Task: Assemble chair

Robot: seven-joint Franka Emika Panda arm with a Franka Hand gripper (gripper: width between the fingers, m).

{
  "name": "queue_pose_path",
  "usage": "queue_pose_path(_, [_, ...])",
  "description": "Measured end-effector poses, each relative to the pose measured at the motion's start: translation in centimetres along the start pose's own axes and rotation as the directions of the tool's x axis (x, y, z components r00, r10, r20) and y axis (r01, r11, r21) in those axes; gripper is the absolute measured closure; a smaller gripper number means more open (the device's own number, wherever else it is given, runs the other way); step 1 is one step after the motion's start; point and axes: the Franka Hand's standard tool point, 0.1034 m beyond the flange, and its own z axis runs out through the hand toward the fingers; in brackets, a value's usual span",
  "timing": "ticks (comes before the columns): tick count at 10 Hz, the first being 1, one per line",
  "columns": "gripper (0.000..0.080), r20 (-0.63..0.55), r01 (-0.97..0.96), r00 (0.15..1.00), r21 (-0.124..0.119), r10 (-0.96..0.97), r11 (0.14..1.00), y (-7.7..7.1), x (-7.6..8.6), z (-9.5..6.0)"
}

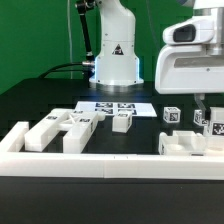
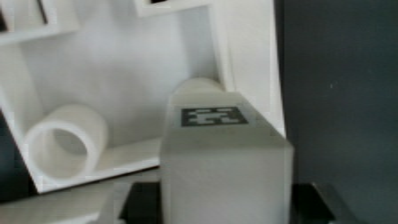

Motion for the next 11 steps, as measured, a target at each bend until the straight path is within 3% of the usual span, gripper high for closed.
queue_pose_path(4, [0.0508, 0.001, -0.380, 0.925, 0.010, 0.380, 0.925, 0.24, 0.13, 0.06])
queue_pose_path(7, [0.0508, -0.004, -0.601, 0.799, 0.006, 0.601, 0.799, 0.26, 0.13, 0.06])
queue_pose_path(9, [0.0508, -0.007, -0.745, 0.667, 0.006, 0.745, 0.667, 0.25, 0.11, 0.05])
queue_pose_path(11, [0.0508, -0.006, -0.788, 0.616, 0.007, 0.788, 0.616, 0.11, 0.10, 0.03])
